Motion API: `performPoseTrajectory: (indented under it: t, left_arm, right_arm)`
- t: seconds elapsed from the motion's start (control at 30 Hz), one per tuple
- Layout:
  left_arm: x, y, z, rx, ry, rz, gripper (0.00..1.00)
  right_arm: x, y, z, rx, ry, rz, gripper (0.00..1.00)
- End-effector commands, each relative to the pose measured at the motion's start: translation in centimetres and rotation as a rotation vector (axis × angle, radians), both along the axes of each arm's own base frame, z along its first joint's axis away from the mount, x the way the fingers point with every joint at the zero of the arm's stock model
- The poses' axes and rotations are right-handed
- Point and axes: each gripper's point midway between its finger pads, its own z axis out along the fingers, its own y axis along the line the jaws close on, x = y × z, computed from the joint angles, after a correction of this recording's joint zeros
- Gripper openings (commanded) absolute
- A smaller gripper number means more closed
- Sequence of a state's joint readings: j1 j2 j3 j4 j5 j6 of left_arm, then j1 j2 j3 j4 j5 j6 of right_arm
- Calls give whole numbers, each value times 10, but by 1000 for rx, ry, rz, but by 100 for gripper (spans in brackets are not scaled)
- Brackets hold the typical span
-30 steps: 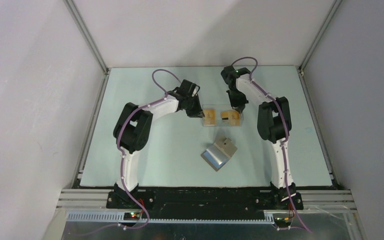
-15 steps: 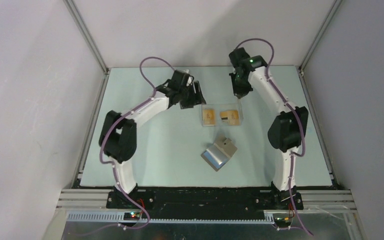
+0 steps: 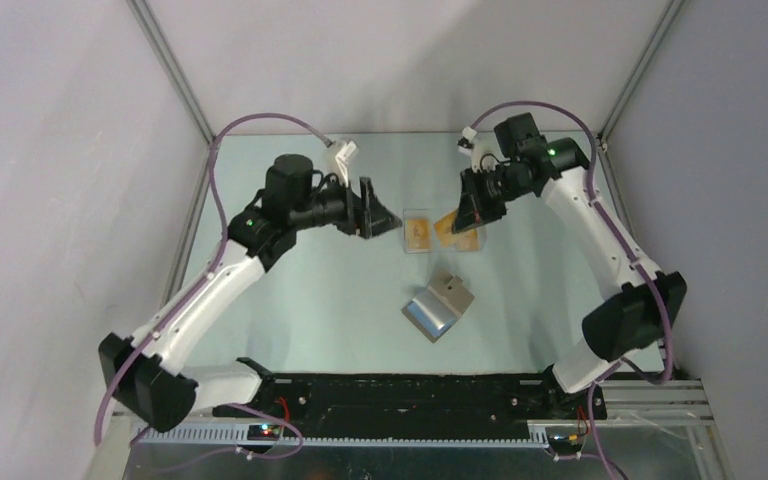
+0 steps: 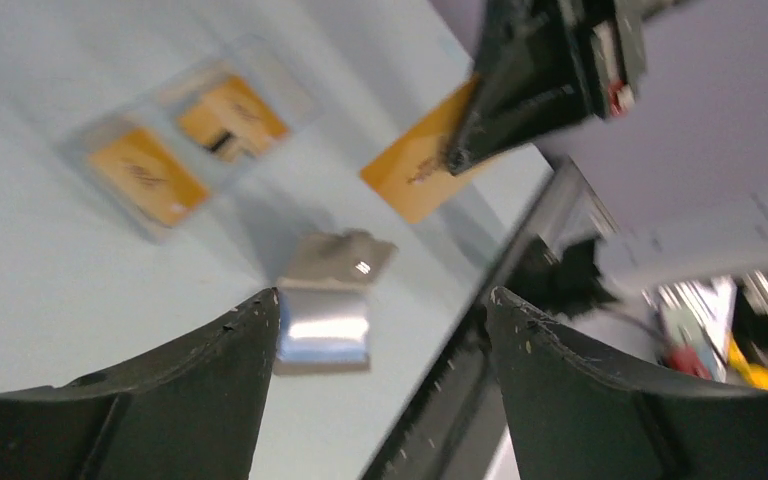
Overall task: Put the credit cards into the card holder
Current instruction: Insert the credit card into the card slot.
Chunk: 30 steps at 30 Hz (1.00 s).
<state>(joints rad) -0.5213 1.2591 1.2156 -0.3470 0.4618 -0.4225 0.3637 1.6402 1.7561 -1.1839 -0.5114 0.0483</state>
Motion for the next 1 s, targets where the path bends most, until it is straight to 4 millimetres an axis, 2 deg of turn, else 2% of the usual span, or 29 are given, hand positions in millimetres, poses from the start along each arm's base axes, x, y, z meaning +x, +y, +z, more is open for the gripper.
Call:
performPoseTrajectory:
  t: [0.0, 0.07, 0.17, 0.3, 0.43, 0.6, 0.7, 0.77, 0.83, 0.87, 0.9, 0.93, 0.97]
  left_arm:
    - [-78, -19, 21, -101, -59, -359, 80]
    - [-94, -25, 22, -115, -47, -415, 80]
    - [-111, -38, 21, -122, -22, -482, 80]
    - [-125, -55, 22, -133, -2, -555, 78]
    - [-132, -63, 32, -162, 8, -617, 69]
    - [-139, -65, 36, -180, 30, -660, 42]
    - [-140, -65, 31, -178, 53, -662, 32]
    - [-139, -65, 30, -176, 63, -657, 10]
    - [-136, -66, 28, -173, 69, -641, 1]
    - [-135, -66, 28, -171, 72, -634, 1]
    - [-132, -67, 27, -167, 74, -615, 0]
    - [-130, -67, 27, -165, 71, -601, 0]
    - [-123, -68, 26, -156, 72, -553, 0]
  right_arm:
    - [-74, 36, 61, 384, -1, 296, 0]
    - [-99, 43, 76, 501, 34, 381, 0]
    - [-122, 48, 80, 555, 71, 449, 0]
    - [-140, 51, 79, 561, 112, 506, 0]
    - [-143, 52, 76, 551, 131, 512, 0]
    - [-139, 52, 79, 553, 120, 504, 0]
    - [-137, 52, 81, 554, 114, 501, 0]
    - [-134, 51, 82, 551, 107, 492, 0]
    - [-128, 50, 84, 553, 89, 475, 3]
    - [-127, 50, 85, 556, 94, 460, 5]
    - [-119, 48, 86, 555, 63, 442, 16]
    - [-117, 47, 90, 558, 73, 407, 23]
    - [-104, 45, 92, 558, 18, 375, 38]
